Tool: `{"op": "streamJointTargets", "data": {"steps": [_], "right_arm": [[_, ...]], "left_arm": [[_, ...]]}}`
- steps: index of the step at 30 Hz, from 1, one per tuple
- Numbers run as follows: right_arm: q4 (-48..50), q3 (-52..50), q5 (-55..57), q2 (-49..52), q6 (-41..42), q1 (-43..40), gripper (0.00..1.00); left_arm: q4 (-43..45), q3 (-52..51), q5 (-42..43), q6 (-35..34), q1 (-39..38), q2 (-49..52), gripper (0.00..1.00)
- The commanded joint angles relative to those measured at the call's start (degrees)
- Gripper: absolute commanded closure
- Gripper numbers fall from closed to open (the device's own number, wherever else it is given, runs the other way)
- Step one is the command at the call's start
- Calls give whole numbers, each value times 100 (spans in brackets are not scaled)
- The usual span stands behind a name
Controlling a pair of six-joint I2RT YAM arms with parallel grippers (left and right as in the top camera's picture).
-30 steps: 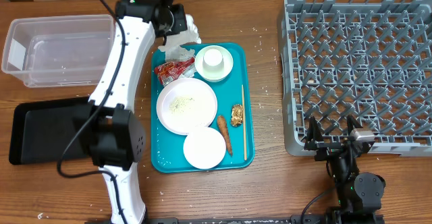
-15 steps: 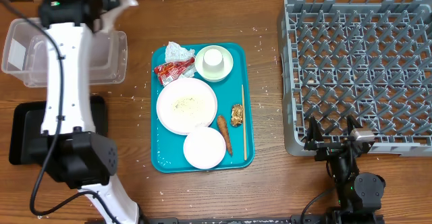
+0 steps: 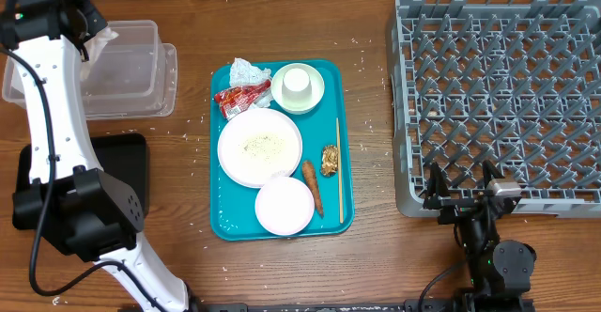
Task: Sort waste into correct bins and load items into the dishwasher
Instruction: 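Carry the napkin left and release it into the clear plastic bin, then move the left gripper back and grasp the red snack wrapper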
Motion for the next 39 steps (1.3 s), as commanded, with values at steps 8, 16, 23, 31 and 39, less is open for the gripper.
{"op": "streamJointTargets", "data": {"steps": [8, 16, 23, 31, 39], "right_arm": [[42, -59, 76, -42, 0, 37, 0], [42, -59, 76, -42, 2, 37, 0], [42, -59, 76, -42, 0, 37, 0], [42, -59, 76, -42, 0, 37, 0], [42, -59, 76, -42, 0, 37, 0]], "left_arm": [[188, 70, -42, -9, 101, 243, 0], [-83, 70, 2575, 643, 7, 243, 12], [-151, 52, 3001, 1038, -708, 245, 18], [-164, 15, 1613, 855, -1963, 719, 20], [-129, 15, 619, 205, -2492, 1650, 25]]}}
